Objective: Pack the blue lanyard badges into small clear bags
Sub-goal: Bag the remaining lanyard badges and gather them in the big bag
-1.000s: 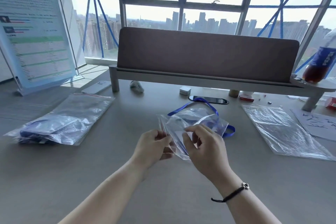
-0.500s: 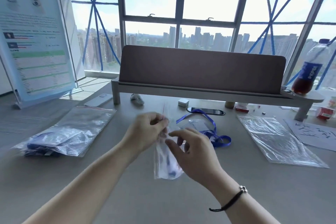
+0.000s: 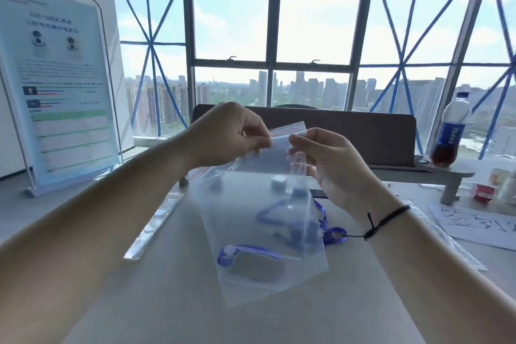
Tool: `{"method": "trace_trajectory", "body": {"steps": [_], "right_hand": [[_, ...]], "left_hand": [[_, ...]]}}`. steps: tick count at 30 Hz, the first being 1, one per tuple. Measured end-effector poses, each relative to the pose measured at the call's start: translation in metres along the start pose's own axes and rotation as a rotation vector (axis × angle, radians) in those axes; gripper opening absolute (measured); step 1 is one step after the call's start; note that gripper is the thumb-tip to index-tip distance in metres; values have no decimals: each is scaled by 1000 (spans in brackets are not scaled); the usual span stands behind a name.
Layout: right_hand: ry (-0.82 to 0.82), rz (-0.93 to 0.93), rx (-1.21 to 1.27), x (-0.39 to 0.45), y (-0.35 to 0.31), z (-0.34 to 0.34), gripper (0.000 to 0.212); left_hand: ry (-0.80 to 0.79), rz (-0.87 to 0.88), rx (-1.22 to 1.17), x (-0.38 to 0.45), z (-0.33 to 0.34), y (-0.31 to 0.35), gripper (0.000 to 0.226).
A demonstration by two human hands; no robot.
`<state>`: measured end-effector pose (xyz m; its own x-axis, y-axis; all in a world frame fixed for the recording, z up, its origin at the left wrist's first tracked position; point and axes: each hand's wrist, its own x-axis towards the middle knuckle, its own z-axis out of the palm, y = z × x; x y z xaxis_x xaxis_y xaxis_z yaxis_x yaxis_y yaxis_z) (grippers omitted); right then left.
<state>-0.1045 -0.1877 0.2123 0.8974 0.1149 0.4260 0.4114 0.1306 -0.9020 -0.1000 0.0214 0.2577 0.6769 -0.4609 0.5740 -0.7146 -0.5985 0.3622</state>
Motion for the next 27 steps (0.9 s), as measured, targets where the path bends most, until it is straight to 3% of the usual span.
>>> {"method": "trace_trajectory", "body": {"steps": [6,9,12,18,27], "right_hand": [[-54,24,5,-10,-10,4,15],[25,-29,1,-11,-10,2,13],[101,-46,15,-9,-9,-10,13],[202,3,25,-7,0,-23,15],[251,34,107,-5,22,-21,16]], "left_hand": [[-39,-44,-182,-3,0,6,16],[-70,-104,-185,-10,4,-2,26],[-111,-194,-153,-21,7,-16,22],[13,-299,-290,-27,7,-33,15],[351,-504,-727,-17,26,-34,36]]}}
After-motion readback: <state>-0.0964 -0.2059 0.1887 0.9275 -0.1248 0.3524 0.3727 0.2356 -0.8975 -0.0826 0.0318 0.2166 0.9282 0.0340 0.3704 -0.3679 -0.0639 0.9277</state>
